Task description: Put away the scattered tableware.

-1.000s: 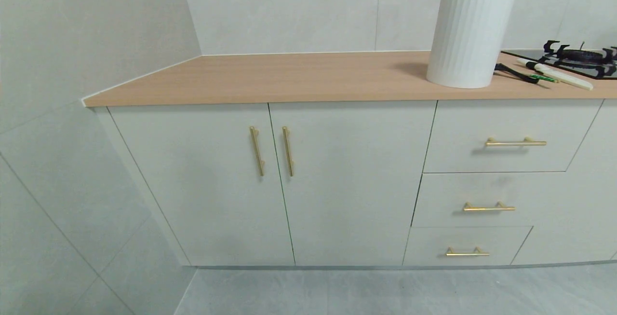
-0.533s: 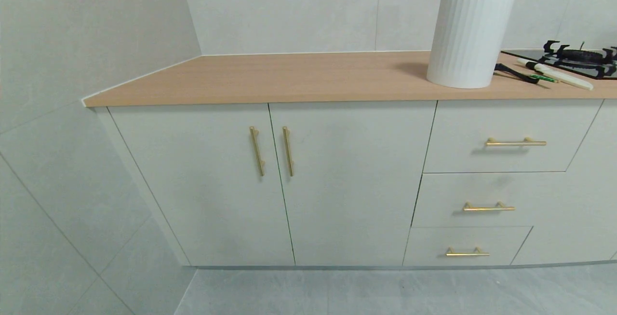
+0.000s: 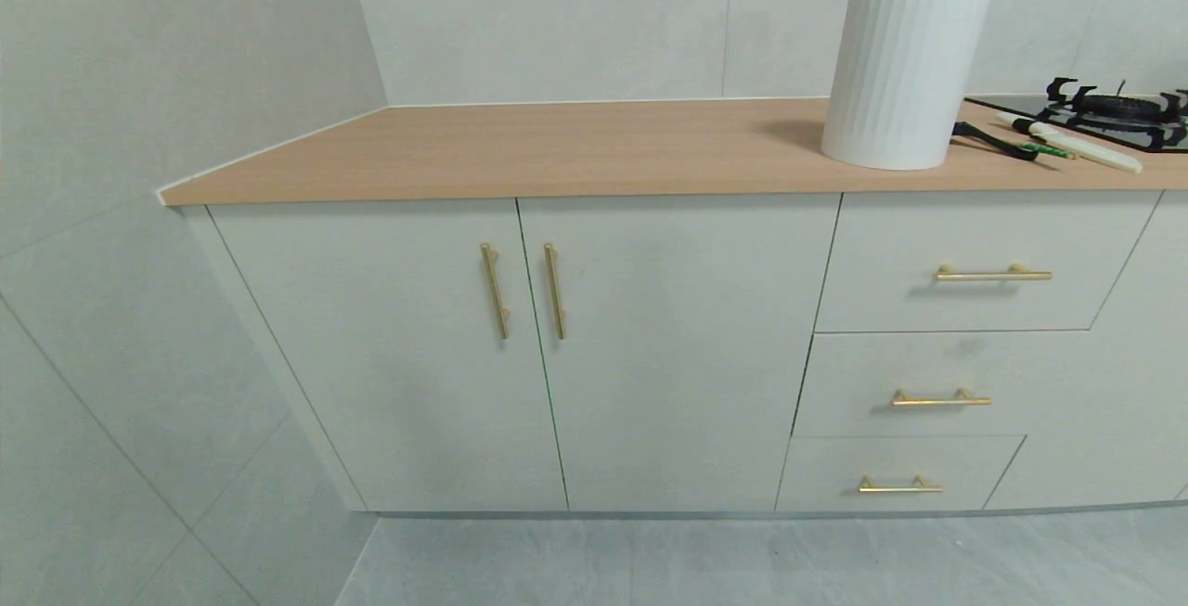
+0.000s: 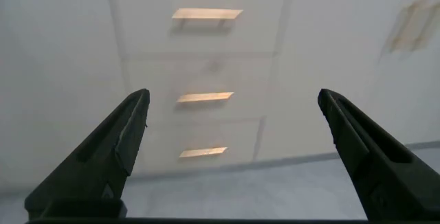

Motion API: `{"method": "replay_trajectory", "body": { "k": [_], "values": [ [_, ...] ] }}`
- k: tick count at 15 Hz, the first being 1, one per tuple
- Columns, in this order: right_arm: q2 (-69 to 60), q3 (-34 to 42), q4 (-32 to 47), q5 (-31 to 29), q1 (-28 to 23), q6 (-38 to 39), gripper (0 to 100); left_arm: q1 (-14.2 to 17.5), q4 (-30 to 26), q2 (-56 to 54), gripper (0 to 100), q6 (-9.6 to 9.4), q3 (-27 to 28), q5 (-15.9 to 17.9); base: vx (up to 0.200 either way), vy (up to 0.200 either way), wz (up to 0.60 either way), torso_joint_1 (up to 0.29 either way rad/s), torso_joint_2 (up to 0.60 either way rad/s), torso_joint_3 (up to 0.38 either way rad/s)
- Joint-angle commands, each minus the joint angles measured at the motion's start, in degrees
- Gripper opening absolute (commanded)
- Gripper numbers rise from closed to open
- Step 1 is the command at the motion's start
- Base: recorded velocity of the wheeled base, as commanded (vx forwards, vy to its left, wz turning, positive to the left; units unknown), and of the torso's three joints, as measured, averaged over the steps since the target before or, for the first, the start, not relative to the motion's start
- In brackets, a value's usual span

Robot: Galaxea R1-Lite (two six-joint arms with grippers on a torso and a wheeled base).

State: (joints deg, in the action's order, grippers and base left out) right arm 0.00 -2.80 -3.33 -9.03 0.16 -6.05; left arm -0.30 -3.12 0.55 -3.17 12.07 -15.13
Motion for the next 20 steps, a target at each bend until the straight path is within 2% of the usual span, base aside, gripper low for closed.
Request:
{"method": "replay_trajectory", "body": {
  "k": [1, 2, 3, 4, 6, 7, 10, 11, 14, 16, 18, 20],
  "values": [
    [0.0, 2.8, -0.36, 3.85, 0.02, 0.6, 100, 0.22, 0.22, -0.46, 100, -1.49, -7.59, 3.7, 0.0, 0.0, 0.0, 0.0, 0.0, 0.0],
    [0.0, 2.8, -0.28, 5.17, 0.02, 0.95, 100, 0.22, 0.4, -0.55, 100, -1.75, -8.47, 4.76, 0.0, 0.0, 0.0, 0.0, 0.0, 0.0],
    [0.0, 2.8, 0.6, 8.51, 0.02, 1.56, 100, 0.22, 0.92, -0.55, 100, -2.02, -10.05, 7.22, 0.0, 0.0, 0.0, 0.0, 0.0, 0.0],
    [0.09, 2.72, 3.94, 10.62, 0.02, 1.92, 100, 0.22, 1.71, -0.46, 100, -1.84, -10.22, 11.17, 0.0, 0.0, 0.0, 0.0, 0.0, 0.0],
    [0.09, 2.8, 3.06, 10.88, 0.02, 3.85, 100, 0.22, 1.71, -0.46, 100, 0.44, -10.22, 13.46, 0.0, 0.0, 0.0, 0.0, 0.0, 0.0],
    [0.0, 2.8, 3.06, 10.88, 0.02, 4.38, 100, 0.22, 1.8, -0.46, 100, 1.15, -10.31, 13.55, 0.0, 0.0, 0.0, 0.0, 0.0, 0.0],
    [0.0, 2.8, 3.06, 10.7, 0.02, 4.46, 100, 0.13, 1.71, -0.37, 100, 1.59, -10.31, 13.9, 0.0, 0.0, 0.0, 0.0, 0.0, 0.0],
    [0.0, 2.8, 3.06, 10.7, 0.02, 4.46, 100, 0.22, 1.8, -0.37, 100, 2.55, -10.84, 14.6, 0.0, 0.0, 0.0, 0.0, 0.0, 0.0],
    [0.0, 2.8, 3.06, 10.7, 0.02, 4.46, 100, 0.04, 3.12, 0.15, 100, 1.06, -12.07, 15.39, 0.0, 0.0, 0.0, 0.0, 0.0, 0.0],
    [0.0, 2.8, 3.06, 10.7, 0.02, 4.46, 100, 0.13, 3.03, -0.37, 100, 1.5, -12.07, 15.22, 0.0, 0.0, 0.0, 0.0, 0.0, 0.0],
    [0.0, 2.8, 3.06, 10.7, 0.02, 4.55, 100, 0.13, 3.12, -0.37, 100, 2.82, -12.07, 15.13, 0.0, 0.0, 0.0, 0.0, 0.0, 0.0],
    [0.0, 2.8, 3.06, 10.7, 0.02, 4.46, 100, 0.13, 3.12, -0.37, 100, 2.55, -12.07, 15.13, 0.0, 0.0, 0.0, 0.0, 0.0, 0.0]
  ]
}}
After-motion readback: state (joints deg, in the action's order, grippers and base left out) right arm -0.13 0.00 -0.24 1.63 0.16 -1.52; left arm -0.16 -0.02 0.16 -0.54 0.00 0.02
